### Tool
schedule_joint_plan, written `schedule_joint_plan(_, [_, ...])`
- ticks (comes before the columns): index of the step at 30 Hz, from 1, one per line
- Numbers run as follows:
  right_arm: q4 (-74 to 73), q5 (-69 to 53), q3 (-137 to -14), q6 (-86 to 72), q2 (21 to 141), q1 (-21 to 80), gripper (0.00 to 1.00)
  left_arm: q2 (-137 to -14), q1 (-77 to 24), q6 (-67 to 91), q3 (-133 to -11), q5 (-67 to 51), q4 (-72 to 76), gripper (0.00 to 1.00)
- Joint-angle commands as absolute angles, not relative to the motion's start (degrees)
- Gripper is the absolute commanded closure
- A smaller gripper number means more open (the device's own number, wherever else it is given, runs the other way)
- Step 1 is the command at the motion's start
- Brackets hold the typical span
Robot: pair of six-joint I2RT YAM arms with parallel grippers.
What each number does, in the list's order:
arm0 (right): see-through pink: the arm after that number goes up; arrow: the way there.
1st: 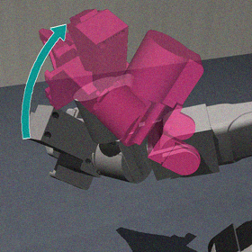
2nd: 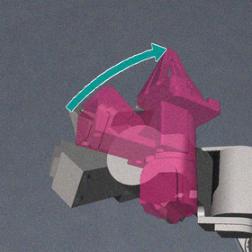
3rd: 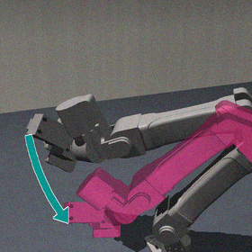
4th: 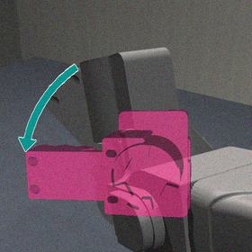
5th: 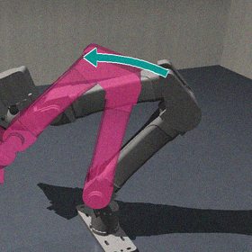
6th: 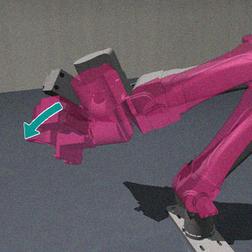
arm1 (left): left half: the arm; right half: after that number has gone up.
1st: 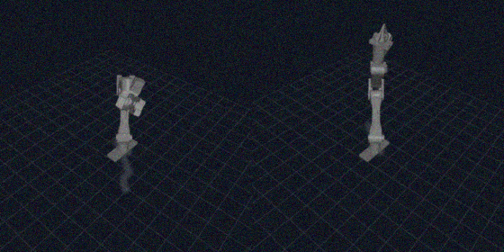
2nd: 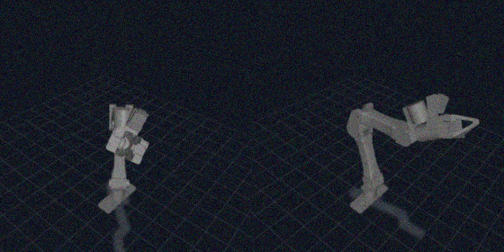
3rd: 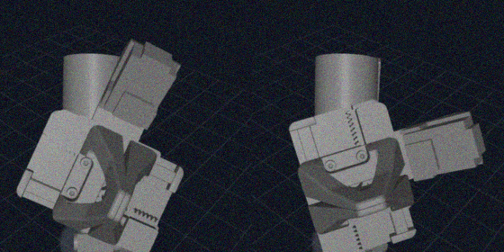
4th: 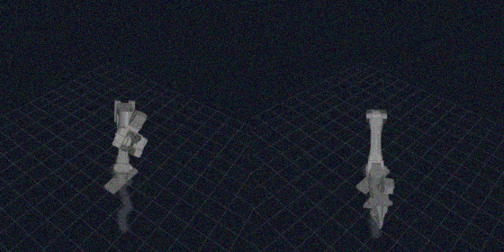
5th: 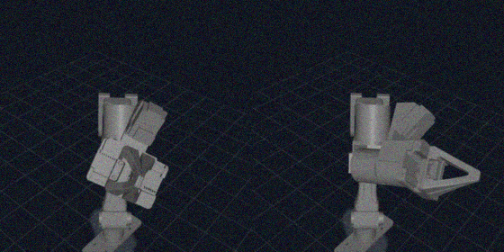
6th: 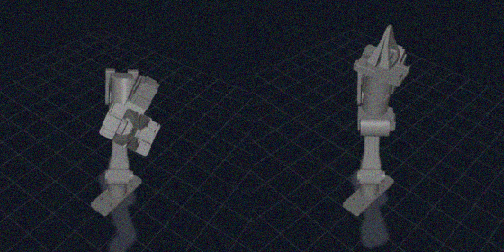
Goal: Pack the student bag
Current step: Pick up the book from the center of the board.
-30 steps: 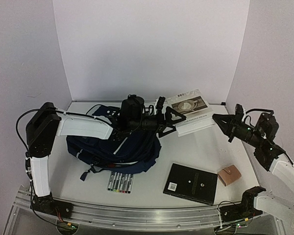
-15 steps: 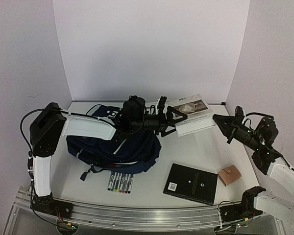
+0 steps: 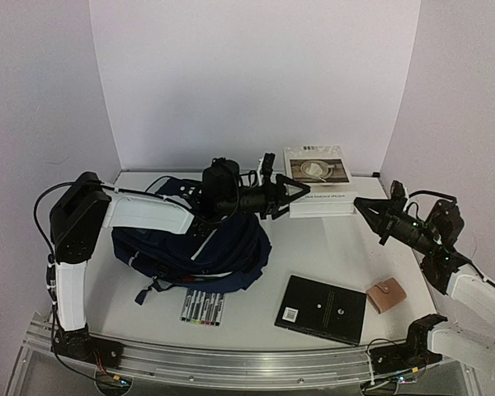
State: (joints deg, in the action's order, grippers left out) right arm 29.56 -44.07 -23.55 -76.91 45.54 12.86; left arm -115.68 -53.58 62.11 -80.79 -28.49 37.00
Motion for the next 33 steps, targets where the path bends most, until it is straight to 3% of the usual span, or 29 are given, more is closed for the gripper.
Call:
schedule_joint_plan(1, [32.41,-47.32,-24.2,-74.29,46.55,13.04,0.97,-110.67,-54.08,60.29,-80.88,-28.89,42.16,0.39])
schedule_joint_plan(7, [30.67,-46.14,-24.51,-69.0,48.7,13.04,0.85,-108.87,-53.79,60.09,-78.3,-28.51,42.64,0.5])
schedule_joint_plan(10, [25.4,-44.67,-27.02,-61.24,49.62,13.06,0.66,-108.08,-53.7,59.98,-77.25,-28.97,42.77,0.56])
schedule_joint_plan(14, [17.76,-43.5,-31.69,-50.97,51.69,13.09,0.32,-107.18,-53.54,59.54,-76.1,-30.24,42.1,0.63])
schedule_joint_plan(20, [16.49,-45.83,-36.42,-43.2,58.21,13.09,0.05,-105.98,-53.51,57.58,-75.13,-33.21,41.26,0.68])
schedule_joint_plan(26, [16.68,-51.8,-39.86,-40.8,64.73,13.13,0.02,-105.08,-53.53,55.49,-74.41,-37.43,40.27,0.68])
schedule_joint_plan(33, [22.17,-59.15,-41.68,-43.47,63.23,13.44,0.23,-105.59,-53.48,52.43,-76.4,-39.39,32.73,0.68])
